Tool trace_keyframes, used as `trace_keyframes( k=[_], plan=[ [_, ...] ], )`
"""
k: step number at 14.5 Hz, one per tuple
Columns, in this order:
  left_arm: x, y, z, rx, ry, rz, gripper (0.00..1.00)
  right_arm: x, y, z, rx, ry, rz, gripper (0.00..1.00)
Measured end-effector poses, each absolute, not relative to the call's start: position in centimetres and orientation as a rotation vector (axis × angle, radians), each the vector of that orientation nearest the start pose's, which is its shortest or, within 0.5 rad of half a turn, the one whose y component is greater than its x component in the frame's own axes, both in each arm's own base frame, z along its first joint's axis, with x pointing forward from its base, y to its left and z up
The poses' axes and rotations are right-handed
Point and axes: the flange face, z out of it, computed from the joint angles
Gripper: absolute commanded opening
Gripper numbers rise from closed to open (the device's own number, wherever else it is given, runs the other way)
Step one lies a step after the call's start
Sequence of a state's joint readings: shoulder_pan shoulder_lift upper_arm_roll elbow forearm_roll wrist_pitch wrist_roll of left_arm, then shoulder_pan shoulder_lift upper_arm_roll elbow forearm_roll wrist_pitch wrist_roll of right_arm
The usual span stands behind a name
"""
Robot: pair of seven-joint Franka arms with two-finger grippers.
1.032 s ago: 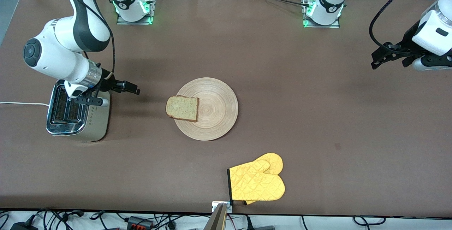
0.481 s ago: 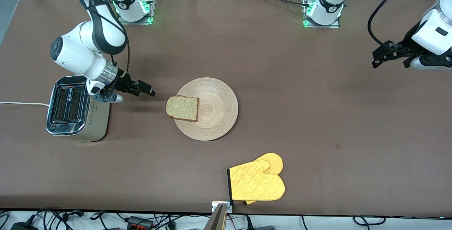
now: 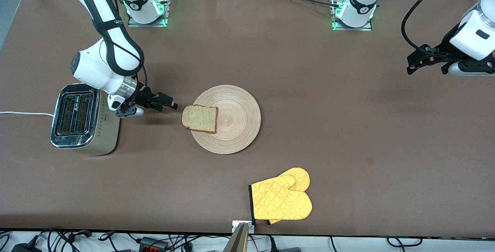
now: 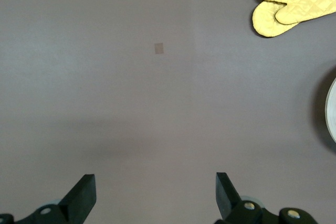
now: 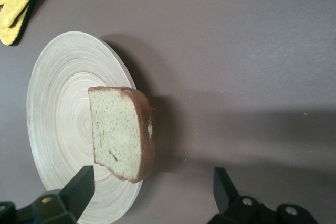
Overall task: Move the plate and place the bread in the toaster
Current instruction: 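Grasp the bread slice edge with the right gripper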
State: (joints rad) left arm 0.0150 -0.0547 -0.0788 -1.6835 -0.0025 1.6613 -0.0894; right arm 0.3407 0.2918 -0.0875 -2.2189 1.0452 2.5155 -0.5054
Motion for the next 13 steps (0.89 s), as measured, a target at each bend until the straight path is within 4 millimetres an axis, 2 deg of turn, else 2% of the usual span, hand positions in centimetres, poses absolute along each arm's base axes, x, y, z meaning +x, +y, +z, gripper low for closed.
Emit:
trace_keyframes(
  k=[4, 9, 13],
  plan=[
    [54.2, -3.6, 60.8, -3.141, -0.040, -0.036, 1.00, 54.1, 13.7, 22.8, -2.554, 0.074, -0.141, 1.00],
    [54.1, -3.6, 60.7, -3.140, -0.040, -0.016, 1.00, 54.6, 14.1, 19.6, -2.532, 0.027, -0.152, 1.00],
    [54.0, -3.6, 60.8, -3.140, -0.039, -0.005, 1.00, 54.7, 16.1, 19.1, -2.519, 0.006, -0.147, 1.00]
  ],
)
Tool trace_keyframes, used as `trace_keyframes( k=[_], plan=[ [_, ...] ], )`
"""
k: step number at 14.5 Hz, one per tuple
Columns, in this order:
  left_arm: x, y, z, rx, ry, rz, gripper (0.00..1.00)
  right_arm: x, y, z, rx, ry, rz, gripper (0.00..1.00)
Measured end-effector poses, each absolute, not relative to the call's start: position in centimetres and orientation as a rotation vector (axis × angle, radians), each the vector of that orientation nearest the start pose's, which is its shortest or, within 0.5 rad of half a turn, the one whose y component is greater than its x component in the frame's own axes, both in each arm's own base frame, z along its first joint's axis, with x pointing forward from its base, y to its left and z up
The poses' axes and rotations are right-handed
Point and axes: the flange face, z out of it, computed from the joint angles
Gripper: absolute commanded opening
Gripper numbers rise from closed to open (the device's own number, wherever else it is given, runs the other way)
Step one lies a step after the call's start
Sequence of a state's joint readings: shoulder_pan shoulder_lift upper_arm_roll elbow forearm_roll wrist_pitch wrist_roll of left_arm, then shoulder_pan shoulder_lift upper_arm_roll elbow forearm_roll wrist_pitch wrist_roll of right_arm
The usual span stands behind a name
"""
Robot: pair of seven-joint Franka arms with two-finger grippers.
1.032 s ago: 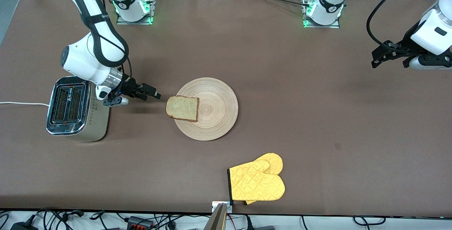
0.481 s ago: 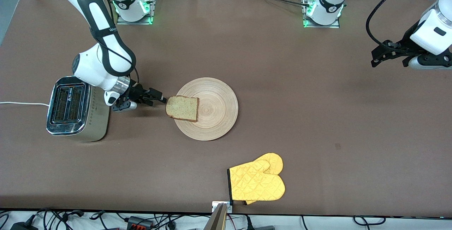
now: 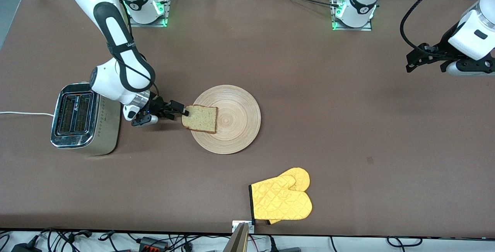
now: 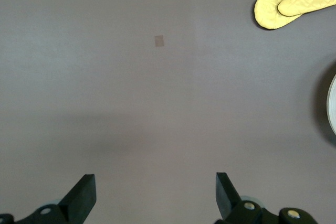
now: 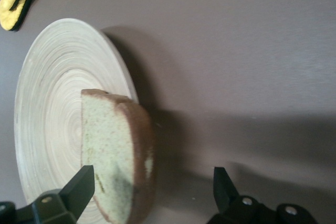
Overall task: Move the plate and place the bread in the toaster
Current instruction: 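Grasp the bread slice edge with the right gripper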
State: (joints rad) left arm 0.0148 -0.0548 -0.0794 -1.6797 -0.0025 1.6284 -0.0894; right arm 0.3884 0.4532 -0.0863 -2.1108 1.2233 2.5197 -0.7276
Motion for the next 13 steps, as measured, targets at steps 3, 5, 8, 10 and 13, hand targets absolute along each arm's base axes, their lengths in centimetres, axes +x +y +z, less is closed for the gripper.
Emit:
trace_keyframes(
  k=[3, 5, 8, 10, 13],
  plan=[
    [53.89, -3.62, 60.86, -3.139, -0.039, 0.010, 1.00, 54.35, 17.11, 19.14, -2.515, -0.008, -0.141, 0.88],
    [53.87, -3.62, 60.97, -3.139, -0.039, 0.009, 1.00, 54.33, 17.17, 19.12, -2.515, -0.009, -0.140, 0.77],
    [53.87, -3.58, 61.05, -3.139, -0.041, 0.008, 1.00, 54.33, 17.07, 19.01, -2.516, -0.005, -0.139, 0.60],
    [53.87, -3.53, 61.05, -3.139, -0.042, 0.009, 1.00, 54.29, 17.05, 18.84, -2.517, -0.004, -0.136, 0.54],
    [53.65, -3.32, 60.88, -3.137, -0.048, 0.042, 1.00, 54.26, 17.04, 18.72, -2.518, -0.002, -0.133, 0.35]
  ],
)
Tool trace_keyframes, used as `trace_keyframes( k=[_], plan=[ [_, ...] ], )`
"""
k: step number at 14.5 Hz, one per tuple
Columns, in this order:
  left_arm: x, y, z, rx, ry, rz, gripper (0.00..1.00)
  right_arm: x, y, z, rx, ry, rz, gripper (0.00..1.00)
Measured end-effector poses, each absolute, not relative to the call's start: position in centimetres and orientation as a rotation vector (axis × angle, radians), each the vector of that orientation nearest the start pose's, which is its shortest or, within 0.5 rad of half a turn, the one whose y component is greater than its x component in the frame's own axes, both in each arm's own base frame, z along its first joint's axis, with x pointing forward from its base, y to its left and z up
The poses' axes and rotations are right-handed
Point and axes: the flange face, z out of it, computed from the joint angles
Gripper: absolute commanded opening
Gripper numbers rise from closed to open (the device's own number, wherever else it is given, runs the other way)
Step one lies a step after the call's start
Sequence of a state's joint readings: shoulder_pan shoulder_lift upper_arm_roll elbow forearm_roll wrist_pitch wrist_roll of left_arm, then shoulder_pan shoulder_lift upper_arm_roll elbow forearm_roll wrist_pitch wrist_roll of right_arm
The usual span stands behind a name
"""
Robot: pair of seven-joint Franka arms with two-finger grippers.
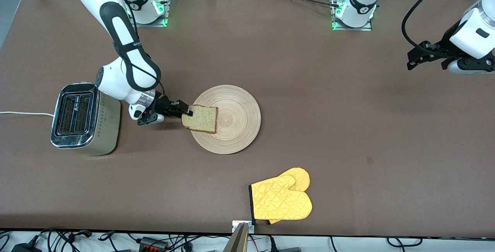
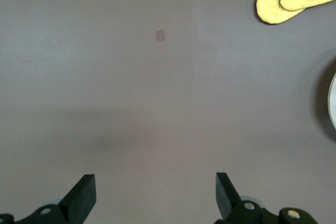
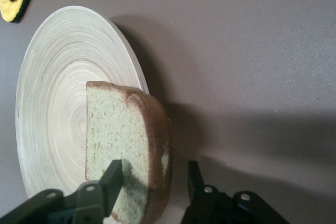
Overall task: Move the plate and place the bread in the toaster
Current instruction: 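Grasp the bread slice edge with the right gripper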
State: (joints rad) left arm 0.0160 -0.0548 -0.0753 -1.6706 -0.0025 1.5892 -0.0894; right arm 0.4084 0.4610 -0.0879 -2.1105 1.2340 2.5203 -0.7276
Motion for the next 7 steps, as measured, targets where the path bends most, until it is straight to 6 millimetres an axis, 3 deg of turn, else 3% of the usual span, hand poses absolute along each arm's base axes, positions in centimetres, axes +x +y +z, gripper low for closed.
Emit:
trace_keyframes(
  k=[1, 5, 7],
  plan=[
    [53.57, -3.21, 60.81, -3.137, -0.051, 0.055, 1.00, 54.27, 17.04, 18.73, -2.518, -0.002, -0.134, 0.29],
    [53.45, -2.65, 60.70, -3.135, -0.067, 0.076, 1.00, 54.42, 17.09, 18.87, -2.515, 0.000, -0.139, 0.28],
    [53.45, -2.64, 60.70, -3.135, -0.067, 0.076, 1.00, 54.51, 17.05, 18.94, -2.513, 0.003, -0.142, 0.23]
  ],
)
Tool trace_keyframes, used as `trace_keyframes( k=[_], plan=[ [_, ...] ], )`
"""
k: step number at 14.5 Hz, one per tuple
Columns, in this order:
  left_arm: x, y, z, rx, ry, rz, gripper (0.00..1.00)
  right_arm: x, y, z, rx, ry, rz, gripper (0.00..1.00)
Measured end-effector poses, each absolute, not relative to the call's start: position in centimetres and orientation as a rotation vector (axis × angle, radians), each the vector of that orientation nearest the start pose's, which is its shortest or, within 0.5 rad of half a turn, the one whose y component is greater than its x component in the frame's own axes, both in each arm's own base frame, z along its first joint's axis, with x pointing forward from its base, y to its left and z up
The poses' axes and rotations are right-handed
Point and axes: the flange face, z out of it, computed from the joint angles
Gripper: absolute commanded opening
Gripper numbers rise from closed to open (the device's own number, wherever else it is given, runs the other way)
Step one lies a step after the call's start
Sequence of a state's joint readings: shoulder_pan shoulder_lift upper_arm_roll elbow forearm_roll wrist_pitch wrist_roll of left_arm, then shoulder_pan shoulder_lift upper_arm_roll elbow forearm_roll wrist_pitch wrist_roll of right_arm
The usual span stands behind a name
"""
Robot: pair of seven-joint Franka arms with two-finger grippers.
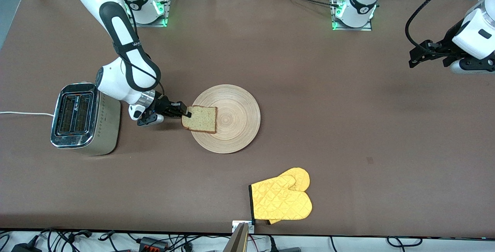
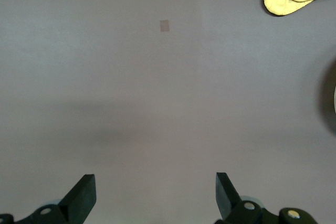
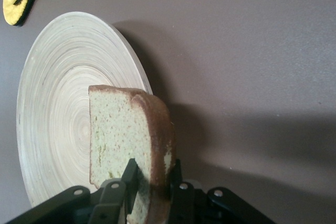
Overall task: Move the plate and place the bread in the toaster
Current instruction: 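Grasp the bread slice edge with the right gripper, then lift the bread with the right gripper over the toaster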
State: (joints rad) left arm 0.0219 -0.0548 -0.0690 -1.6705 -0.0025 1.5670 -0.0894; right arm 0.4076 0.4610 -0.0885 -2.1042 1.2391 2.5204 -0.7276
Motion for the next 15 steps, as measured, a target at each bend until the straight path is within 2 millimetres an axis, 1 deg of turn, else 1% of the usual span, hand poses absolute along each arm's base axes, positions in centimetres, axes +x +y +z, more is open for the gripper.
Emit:
trace_keyframes(
  k=[2, 3, 4, 7, 8, 9, 10, 15],
  plan=[
    [53.4, -2.6, 60.7, -3.135, -0.067, 0.076, 1.00, 54.7, 17.0, 19.1, -2.512, 0.005, -0.148, 0.20],
    [53.4, -2.6, 60.7, -3.135, -0.067, 0.076, 1.00, 54.9, 17.0, 19.3, -2.509, 0.013, -0.153, 0.16],
    [53.4, -2.6, 60.7, -3.135, -0.067, 0.076, 1.00, 55.1, 17.0, 19.5, -2.506, 0.029, -0.155, 0.09],
    [53.4, -2.6, 60.7, -3.135, -0.067, 0.076, 1.00, 55.9, 17.0, 20.4, -2.495, 0.071, -0.171, 0.08],
    [53.4, -2.6, 60.7, -3.135, -0.067, 0.076, 1.00, 56.2, 17.0, 20.8, -2.490, 0.080, -0.180, 0.03],
    [53.4, -2.6, 60.7, -3.135, -0.067, 0.076, 1.00, 56.5, 17.0, 21.2, -2.485, 0.090, -0.187, 0.01],
    [53.4, -2.6, 60.7, -3.135, -0.067, 0.076, 1.00, 56.7, 17.0, 21.6, -2.482, 0.098, -0.193, 0.00],
    [53.4, -2.6, 60.7, -3.135, -0.065, 0.076, 1.00, 57.4, 16.6, 23.1, -2.471, 0.103, -0.229, 0.00]
  ],
)
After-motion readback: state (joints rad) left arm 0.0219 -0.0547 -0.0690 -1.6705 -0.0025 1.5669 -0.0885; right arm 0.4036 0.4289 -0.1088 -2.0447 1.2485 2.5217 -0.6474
